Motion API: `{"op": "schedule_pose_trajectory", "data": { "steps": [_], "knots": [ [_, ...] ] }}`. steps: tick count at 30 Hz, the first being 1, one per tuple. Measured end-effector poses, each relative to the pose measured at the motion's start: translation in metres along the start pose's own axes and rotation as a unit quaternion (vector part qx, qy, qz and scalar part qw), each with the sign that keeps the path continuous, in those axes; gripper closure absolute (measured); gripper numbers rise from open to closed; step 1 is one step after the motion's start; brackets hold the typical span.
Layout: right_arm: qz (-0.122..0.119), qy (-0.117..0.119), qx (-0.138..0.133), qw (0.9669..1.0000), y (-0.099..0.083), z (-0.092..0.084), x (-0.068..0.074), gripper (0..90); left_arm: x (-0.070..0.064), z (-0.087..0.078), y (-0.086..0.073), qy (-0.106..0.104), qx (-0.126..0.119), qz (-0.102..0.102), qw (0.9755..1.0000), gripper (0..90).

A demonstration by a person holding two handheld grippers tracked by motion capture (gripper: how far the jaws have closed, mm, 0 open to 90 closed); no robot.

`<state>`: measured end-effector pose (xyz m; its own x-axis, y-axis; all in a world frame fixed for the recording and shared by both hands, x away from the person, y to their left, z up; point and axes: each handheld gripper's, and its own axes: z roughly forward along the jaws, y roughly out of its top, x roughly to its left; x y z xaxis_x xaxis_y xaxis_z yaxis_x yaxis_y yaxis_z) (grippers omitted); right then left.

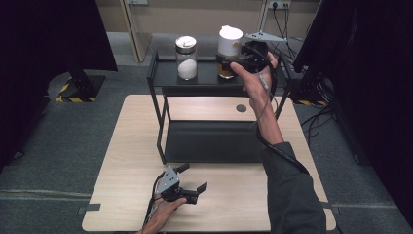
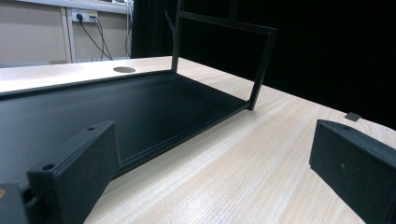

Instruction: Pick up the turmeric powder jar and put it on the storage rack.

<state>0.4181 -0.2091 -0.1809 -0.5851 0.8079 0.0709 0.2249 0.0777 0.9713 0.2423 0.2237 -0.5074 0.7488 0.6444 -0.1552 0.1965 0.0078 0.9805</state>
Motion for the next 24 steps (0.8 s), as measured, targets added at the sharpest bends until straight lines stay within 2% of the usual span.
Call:
{"op": "schedule_pose_trajectory", "data": {
  "steps": [7, 24],
  "knots": [
    [0.015, -0.009, -0.009, 0.9998, 0.0, -0.01, 0.006, 0.7, 0.0, 0.0, 0.0, 0.001, -0.001, -0.001, 1.0, 1.0],
    [0.009, 0.009, -0.025, 0.9996, -0.013, -0.03, 0.006, 0.7, 0.0, 0.001, -0.001, 0.0, 0.0, -0.002, 1.0, 1.0]
  ]
}}
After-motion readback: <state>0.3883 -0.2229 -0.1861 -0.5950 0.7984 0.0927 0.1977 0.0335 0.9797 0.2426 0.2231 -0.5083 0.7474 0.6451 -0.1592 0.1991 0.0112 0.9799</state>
